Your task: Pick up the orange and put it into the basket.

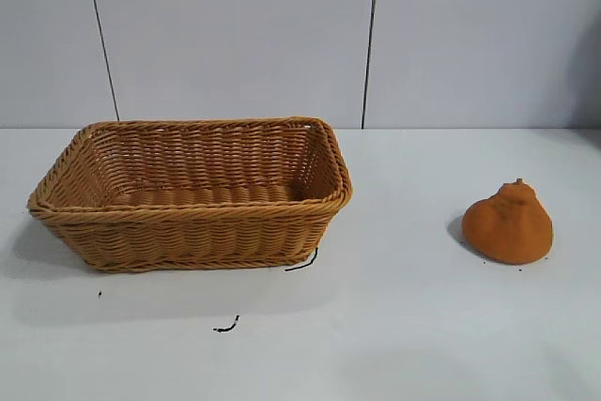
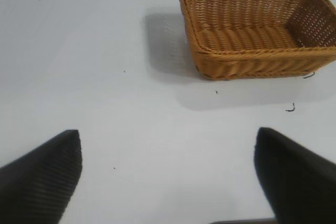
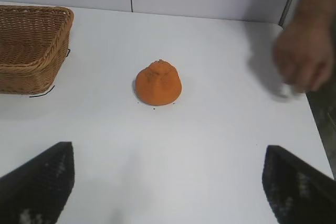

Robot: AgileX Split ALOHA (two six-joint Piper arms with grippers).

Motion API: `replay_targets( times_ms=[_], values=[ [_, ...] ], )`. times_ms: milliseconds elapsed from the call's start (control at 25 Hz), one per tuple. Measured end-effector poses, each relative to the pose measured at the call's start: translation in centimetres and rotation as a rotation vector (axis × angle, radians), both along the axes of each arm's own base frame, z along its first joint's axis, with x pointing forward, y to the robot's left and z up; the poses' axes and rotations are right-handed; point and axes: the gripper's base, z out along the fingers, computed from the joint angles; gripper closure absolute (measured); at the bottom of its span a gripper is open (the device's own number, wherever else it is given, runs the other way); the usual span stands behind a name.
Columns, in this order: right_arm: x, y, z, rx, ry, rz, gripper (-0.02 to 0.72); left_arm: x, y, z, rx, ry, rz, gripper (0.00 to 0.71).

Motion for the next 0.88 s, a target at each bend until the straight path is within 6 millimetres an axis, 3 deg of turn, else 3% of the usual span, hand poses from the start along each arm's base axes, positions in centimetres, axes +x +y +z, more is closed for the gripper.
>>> replay_targets(
  times_ms=[320, 440, 640, 880],
  values=[
    [0.0, 0.0, 0.0, 0.0, 0.001, 0.0, 0.008, 0.0, 0.0, 0.0, 0.0, 0.0, 0.0, 0.071],
    [0.9, 0.0, 0.8, -0.002, 0.05, 0.0, 0.008, 0.0, 0.0, 0.0, 0.0, 0.0, 0.0, 0.071],
    [5.2, 0.2, 3.4, -0.008, 0.229, 0.0, 0.008, 0.0, 0.0, 0.0, 0.0, 0.001, 0.0, 0.071],
    [13.9, 0.7, 5.3, 0.037, 0.475, -0.009, 0.008, 0.0, 0.0, 0.0, 0.0, 0.001, 0.0, 0.071]
  ],
)
